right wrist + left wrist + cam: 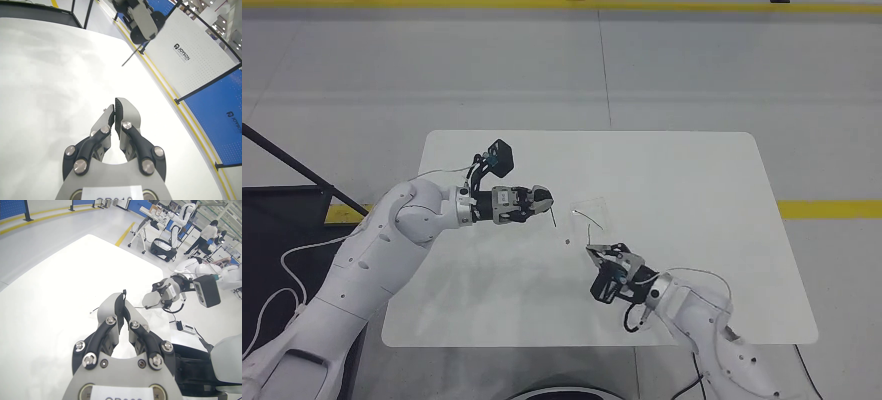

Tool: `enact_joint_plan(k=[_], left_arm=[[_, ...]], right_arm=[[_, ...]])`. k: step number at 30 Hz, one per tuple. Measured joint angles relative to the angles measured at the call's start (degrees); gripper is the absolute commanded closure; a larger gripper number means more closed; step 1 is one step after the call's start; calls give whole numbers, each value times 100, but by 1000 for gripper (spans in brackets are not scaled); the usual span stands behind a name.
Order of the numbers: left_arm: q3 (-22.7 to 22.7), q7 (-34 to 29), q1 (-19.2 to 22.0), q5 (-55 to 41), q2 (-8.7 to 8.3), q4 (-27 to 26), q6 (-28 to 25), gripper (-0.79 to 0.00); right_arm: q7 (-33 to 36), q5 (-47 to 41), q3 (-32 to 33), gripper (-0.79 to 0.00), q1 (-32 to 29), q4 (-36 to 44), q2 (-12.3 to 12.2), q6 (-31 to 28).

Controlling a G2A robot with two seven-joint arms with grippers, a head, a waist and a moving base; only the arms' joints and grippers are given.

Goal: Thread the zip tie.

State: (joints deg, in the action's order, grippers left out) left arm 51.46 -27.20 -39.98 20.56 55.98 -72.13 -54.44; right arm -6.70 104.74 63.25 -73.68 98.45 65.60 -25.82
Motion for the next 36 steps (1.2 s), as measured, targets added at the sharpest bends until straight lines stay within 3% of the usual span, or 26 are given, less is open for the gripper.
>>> enact_joint_plan(k=[11, 14, 17, 21, 28, 36], left_arm=[[0, 0, 0, 0, 0, 0, 0, 0], [0, 0, 0, 0, 0, 0, 0, 0], [0, 0, 0, 0, 0, 0, 0, 0], [0, 0, 0, 0, 0, 0, 0, 0], [0, 0, 0, 0, 0, 0, 0, 0], [0, 0, 0, 0, 0, 0, 0, 0]], right_arm=[[719, -376, -305, 0, 561, -529, 130, -156], [753, -403, -340, -123, 601, -567, 146, -129], [761, -417, -340, -172, 604, -574, 151, -119], [767, -397, -321, -129, 579, -547, 148, -125], [790, -362, -282, -129, 518, -482, 138, -146], [852, -394, -275, -219, 528, -490, 141, -238]])
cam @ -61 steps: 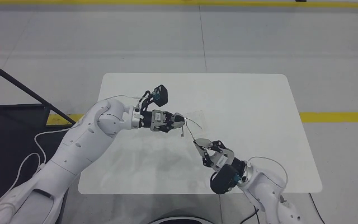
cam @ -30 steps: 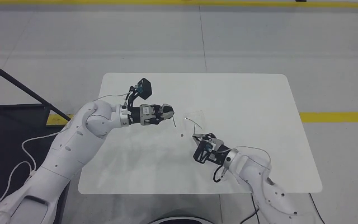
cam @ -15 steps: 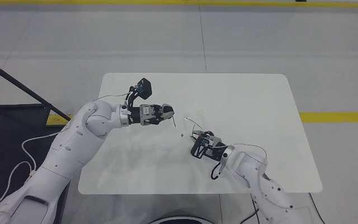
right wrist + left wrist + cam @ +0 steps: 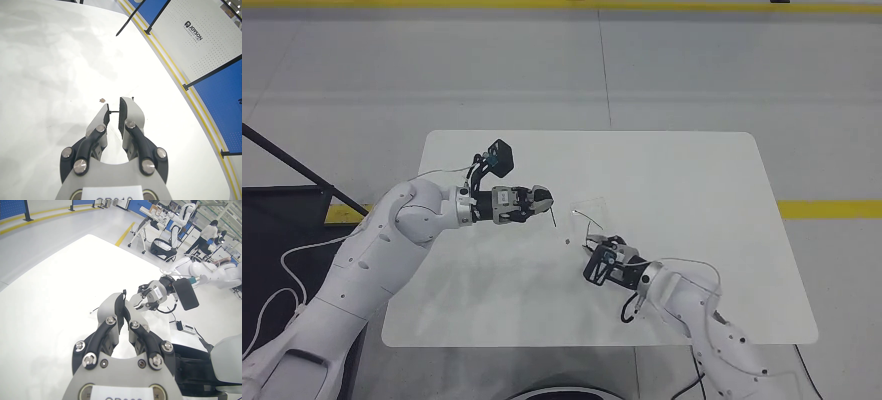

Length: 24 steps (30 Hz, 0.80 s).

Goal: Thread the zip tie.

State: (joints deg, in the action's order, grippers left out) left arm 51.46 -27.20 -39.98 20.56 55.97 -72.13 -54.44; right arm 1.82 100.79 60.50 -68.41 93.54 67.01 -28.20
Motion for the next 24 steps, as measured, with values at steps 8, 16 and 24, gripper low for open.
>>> enact_joint_plan(k=[8, 16, 24], left_arm=[[0, 0, 0, 0, 0, 0, 0, 0], [0, 0, 0, 0, 0, 0, 0, 0], [0, 0, 0, 0, 0, 0, 0, 0]], right_arm=[[-7, -51, -16, -246, 41, 32, 21, 84], [86, -40, -40, -277, 52, 142, 42, 201], [-776, -484, 93, -382, -233, 328, 26, 205]])
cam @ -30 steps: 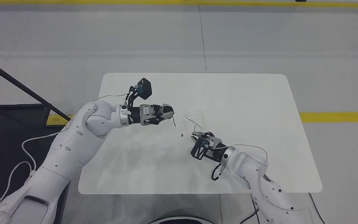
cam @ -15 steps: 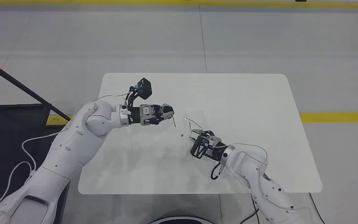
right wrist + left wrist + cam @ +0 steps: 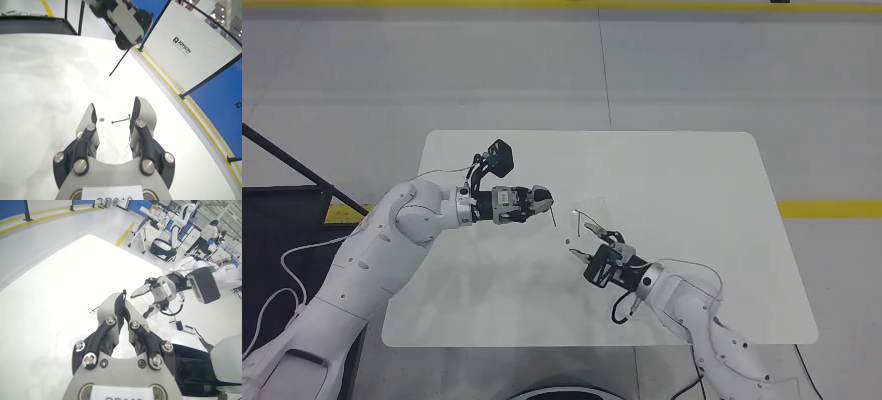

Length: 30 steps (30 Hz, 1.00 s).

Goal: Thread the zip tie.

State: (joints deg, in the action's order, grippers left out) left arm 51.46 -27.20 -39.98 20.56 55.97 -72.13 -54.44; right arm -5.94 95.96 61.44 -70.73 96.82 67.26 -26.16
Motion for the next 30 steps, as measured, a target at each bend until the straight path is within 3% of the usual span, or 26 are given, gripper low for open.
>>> enact_joint_plan(k=[2, 3, 5, 7, 9, 11, 16, 19, 30], left_arm=[[0, 0, 0, 0, 0, 0, 0, 0], [0, 0, 0, 0, 0, 0, 0, 0], [0, 0, 0, 0, 0, 0, 0, 0], [0, 0, 0, 0, 0, 0, 0, 0], [0, 0, 0, 0, 0, 0, 0, 0], [0, 0, 0, 0, 0, 0, 0, 0], [0, 0, 0, 0, 0, 0, 0, 0], [0, 0, 0, 0, 0, 0, 0, 0], [0, 0, 0, 0, 0, 0, 0, 0]], right_arm=[[-166, -182, 1, -360, -29, 16, 4, -83], [-214, -268, -11, -305, -24, 14, 8, -149], [-242, -464, -50, -265, 23, -18, 22, -292], [-168, -621, -101, -237, 96, -70, 42, -390], [17, -784, -176, -139, 203, -153, 74, -403], [182, -1017, -261, -108, 321, -252, 113, -436], [435, -1411, -415, -188, 556, -489, 192, -397], [551, -1562, -498, -292, 683, -618, 238, -323], [688, -1935, -675, -265, 1005, -910, 361, -204]])
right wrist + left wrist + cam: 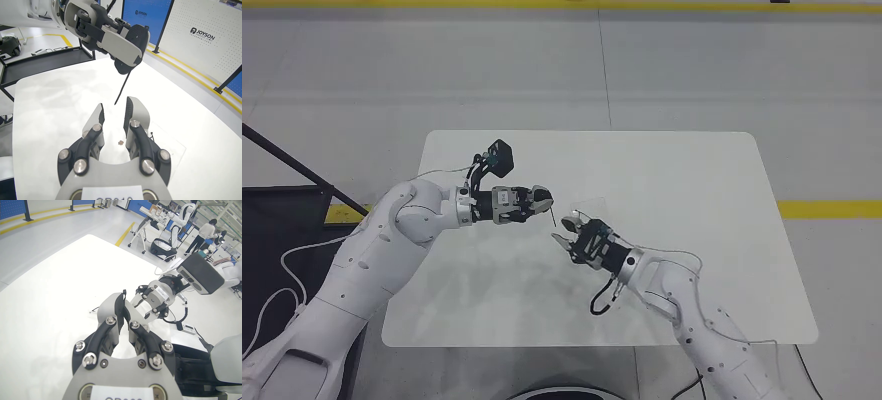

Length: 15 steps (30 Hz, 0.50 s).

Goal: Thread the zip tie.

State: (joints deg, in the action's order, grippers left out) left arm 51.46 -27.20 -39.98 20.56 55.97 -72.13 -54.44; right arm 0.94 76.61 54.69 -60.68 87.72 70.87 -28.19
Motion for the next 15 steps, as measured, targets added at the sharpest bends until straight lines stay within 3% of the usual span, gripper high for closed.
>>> enact_joint_plan(k=[6, 15], left_arm=[[1, 7, -7, 3, 0, -9, 8, 0], [134, 98, -204, 182, -20, -240, 145, 0]], right_arm=[[100, -169, -122, -289, 196, -136, 72, -8], [96, -306, -177, -231, 346, -282, 139, 10]])
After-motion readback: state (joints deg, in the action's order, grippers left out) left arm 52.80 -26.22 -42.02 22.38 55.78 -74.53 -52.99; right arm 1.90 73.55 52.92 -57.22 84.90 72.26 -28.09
